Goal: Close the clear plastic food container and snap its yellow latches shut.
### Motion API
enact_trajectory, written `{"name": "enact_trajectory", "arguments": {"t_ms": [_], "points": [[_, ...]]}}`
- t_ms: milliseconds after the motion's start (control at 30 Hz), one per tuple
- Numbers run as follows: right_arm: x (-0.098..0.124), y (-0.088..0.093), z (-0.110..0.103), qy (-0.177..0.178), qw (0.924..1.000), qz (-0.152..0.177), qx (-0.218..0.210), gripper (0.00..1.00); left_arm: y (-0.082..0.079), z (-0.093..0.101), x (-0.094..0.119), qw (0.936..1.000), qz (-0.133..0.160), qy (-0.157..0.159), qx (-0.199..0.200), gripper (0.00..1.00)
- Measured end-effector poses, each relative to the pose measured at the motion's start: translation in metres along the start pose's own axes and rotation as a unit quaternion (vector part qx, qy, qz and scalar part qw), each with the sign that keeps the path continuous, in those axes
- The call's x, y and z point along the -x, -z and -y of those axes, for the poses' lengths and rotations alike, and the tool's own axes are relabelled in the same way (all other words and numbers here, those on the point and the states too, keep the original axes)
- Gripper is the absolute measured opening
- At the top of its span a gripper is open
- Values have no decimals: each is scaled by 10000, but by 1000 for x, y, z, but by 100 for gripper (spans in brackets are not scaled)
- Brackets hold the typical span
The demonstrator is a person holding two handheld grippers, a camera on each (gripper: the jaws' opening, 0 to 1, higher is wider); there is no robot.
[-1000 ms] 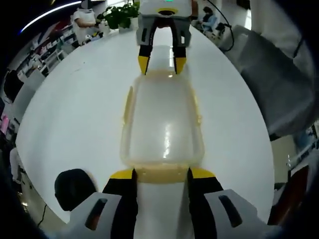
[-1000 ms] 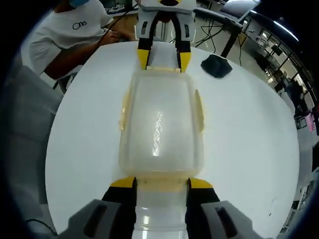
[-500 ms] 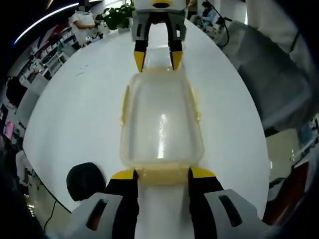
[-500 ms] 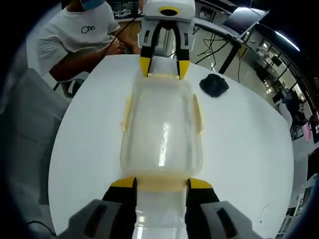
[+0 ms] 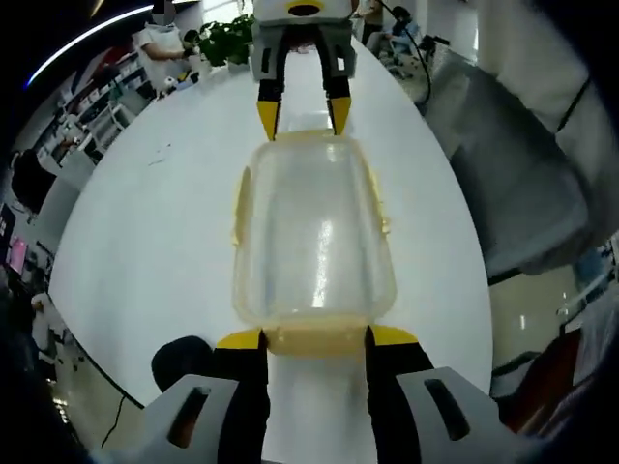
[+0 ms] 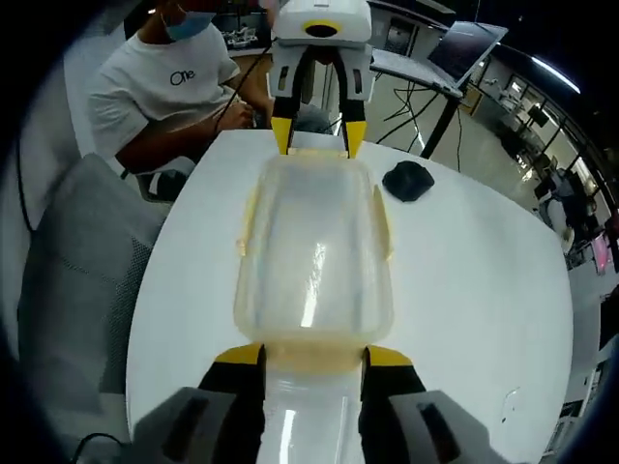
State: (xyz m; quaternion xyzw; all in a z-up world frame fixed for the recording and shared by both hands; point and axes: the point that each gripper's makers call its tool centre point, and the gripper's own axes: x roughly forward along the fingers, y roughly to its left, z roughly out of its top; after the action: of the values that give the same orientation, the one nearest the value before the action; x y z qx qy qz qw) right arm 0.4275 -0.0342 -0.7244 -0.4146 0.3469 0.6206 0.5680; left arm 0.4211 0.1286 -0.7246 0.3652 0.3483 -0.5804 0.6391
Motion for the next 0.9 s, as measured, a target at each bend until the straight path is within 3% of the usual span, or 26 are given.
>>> {"name": "enact_trajectory", "arguments": {"t_ms": [433,900], "points": [[42,36,-11,-22,9999,-3,-160,35,-58,3,-2,9997,206,116,-2,36],[69,85,-23,117,9995,-119,-279,35,-111,5,-26,9994,85,264,-204,36]]}}
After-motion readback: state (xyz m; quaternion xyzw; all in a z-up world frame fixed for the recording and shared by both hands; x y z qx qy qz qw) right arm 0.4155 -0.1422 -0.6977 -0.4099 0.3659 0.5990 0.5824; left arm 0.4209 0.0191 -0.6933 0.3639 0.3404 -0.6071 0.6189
